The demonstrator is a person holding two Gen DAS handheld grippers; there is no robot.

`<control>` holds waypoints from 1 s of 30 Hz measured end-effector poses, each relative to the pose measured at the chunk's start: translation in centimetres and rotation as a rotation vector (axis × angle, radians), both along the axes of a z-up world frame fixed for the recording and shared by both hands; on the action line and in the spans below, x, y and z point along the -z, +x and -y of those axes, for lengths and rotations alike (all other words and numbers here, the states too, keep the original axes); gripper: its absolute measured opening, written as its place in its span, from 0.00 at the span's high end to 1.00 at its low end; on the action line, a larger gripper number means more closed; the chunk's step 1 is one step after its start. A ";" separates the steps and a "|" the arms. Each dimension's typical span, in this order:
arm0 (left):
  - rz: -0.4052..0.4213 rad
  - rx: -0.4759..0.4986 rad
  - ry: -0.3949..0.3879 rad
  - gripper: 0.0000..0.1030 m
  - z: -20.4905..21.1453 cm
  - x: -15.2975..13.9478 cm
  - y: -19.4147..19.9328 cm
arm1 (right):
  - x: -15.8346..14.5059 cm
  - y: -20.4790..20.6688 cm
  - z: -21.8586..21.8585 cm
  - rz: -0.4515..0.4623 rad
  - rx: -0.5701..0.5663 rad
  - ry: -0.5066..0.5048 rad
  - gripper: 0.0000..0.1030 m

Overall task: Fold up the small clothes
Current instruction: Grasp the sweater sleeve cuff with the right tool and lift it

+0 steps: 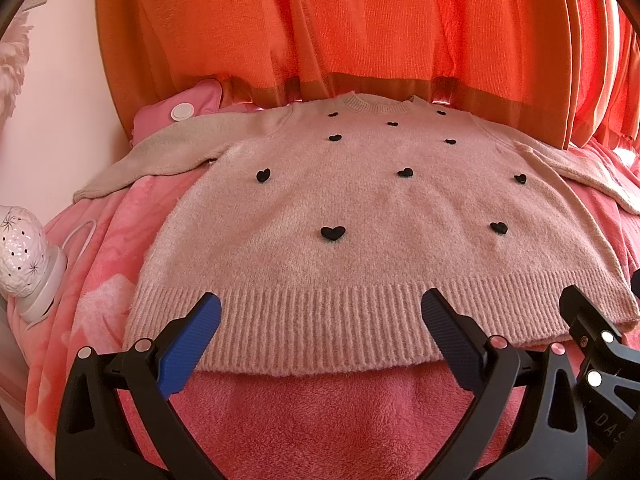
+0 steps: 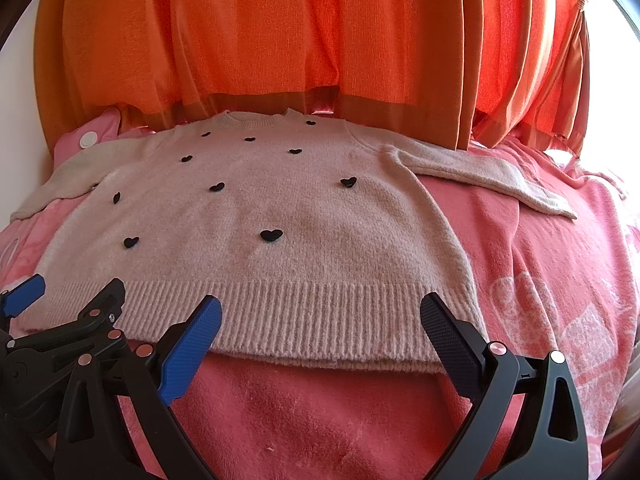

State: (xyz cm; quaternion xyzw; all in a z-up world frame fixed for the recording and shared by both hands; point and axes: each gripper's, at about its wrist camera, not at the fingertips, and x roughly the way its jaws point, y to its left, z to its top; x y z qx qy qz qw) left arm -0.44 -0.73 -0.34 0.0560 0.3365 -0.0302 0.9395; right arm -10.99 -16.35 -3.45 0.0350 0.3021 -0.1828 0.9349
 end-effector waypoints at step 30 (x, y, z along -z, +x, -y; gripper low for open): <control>0.038 -0.047 -0.249 0.05 0.7 -6.7 12.5 | -0.8 1.3 41.5 0.130 0.585 0.627 0.15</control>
